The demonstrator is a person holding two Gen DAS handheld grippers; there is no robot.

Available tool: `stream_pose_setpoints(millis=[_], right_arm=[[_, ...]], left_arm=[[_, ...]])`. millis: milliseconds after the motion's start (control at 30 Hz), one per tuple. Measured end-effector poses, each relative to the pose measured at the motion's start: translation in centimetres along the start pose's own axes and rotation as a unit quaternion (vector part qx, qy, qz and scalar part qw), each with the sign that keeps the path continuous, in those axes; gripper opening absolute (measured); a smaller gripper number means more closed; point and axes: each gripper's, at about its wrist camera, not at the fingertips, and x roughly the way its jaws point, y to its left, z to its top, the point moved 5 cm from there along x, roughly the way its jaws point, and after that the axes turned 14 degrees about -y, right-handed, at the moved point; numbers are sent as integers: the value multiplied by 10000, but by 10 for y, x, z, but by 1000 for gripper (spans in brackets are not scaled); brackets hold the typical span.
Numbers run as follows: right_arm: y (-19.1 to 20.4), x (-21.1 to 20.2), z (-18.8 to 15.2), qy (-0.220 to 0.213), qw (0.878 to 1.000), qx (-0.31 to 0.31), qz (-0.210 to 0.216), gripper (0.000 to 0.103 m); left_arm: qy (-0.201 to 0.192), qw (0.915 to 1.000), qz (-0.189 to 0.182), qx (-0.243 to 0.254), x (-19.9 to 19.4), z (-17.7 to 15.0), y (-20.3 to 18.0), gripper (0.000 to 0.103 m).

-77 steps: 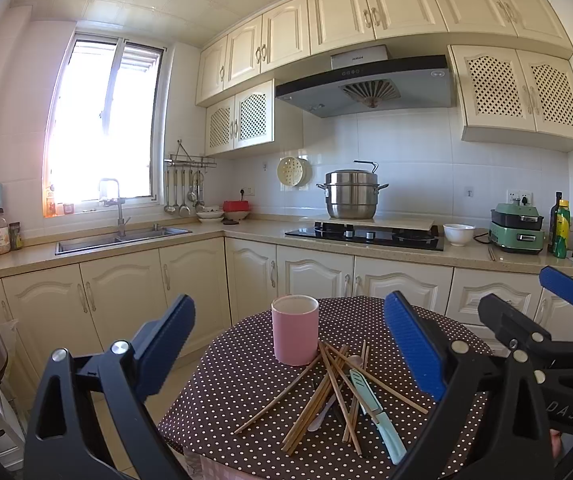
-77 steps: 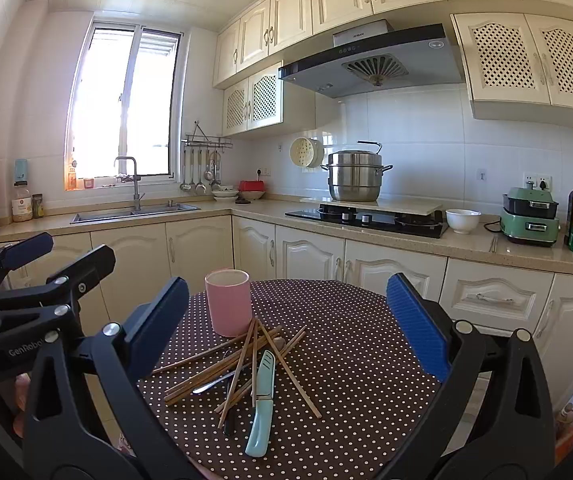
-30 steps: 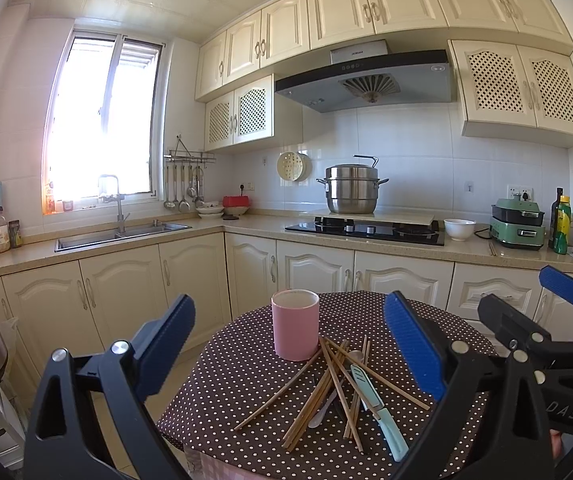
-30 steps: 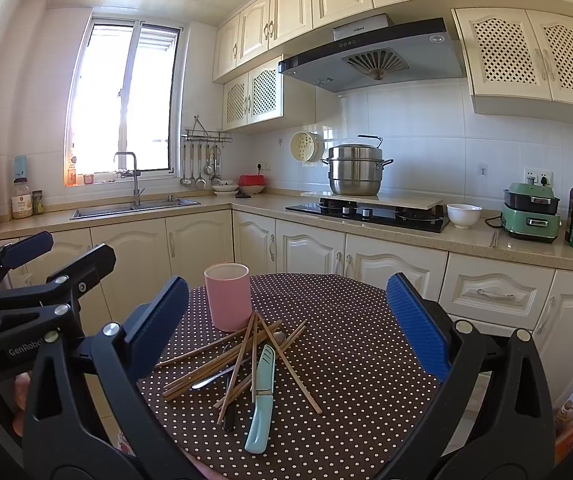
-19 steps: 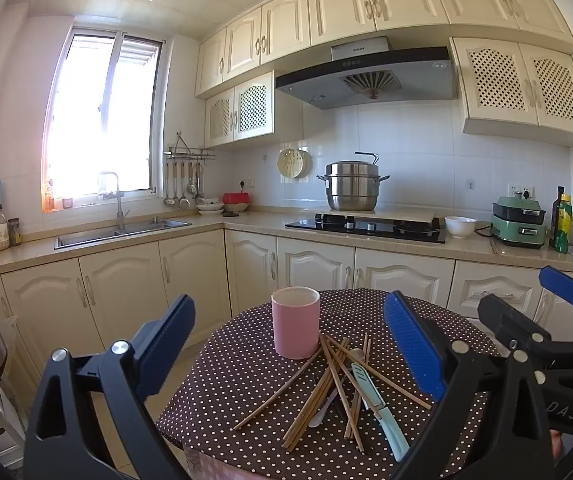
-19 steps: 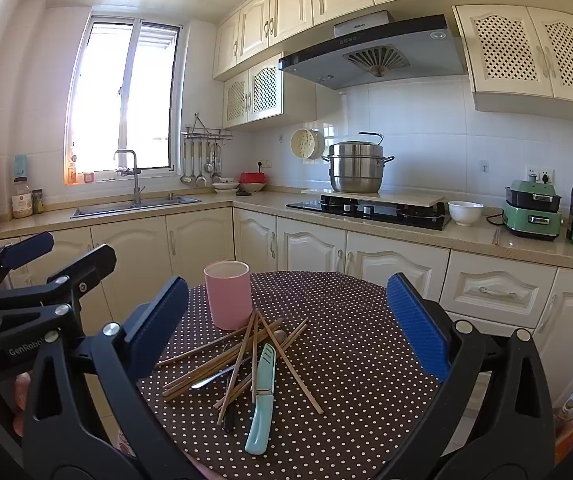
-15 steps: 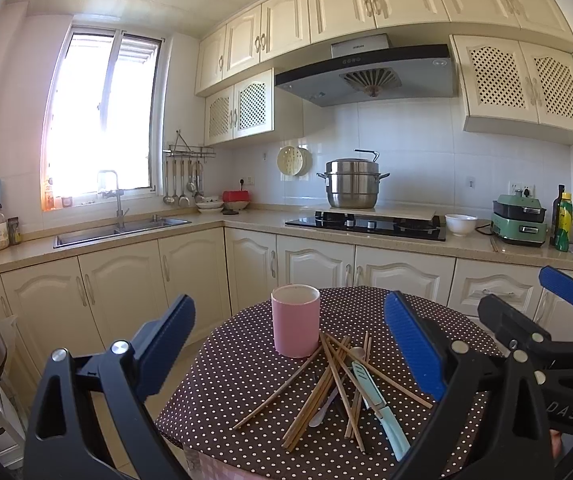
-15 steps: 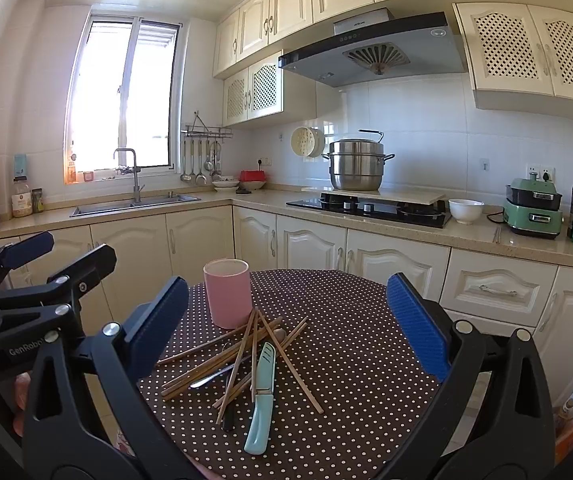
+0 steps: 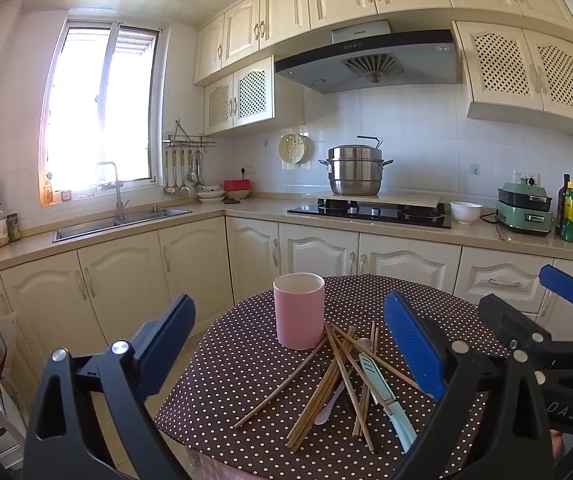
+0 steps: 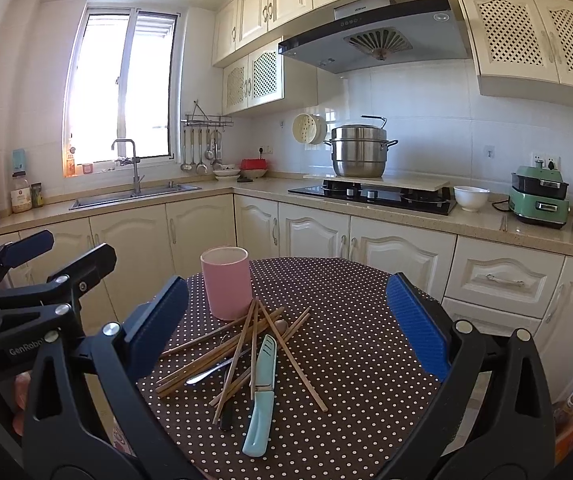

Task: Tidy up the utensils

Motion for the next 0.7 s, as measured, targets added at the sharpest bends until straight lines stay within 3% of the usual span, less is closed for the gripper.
stream_pose_setpoints(millis=[433,567,700], right_arm=[[-2,30,-18,341,9994,-5,18,97],[-5,44,-26,489,9988,-73,-28,97],[-15,64,-38,779,9967,-186,-137,97]], left_arm=[[449,9988,-144,-96,38,-22,5,94],[851,9952,-442,-190,60,-37,5,94],[1560,9845,-791,-144,91,-65,6,94]])
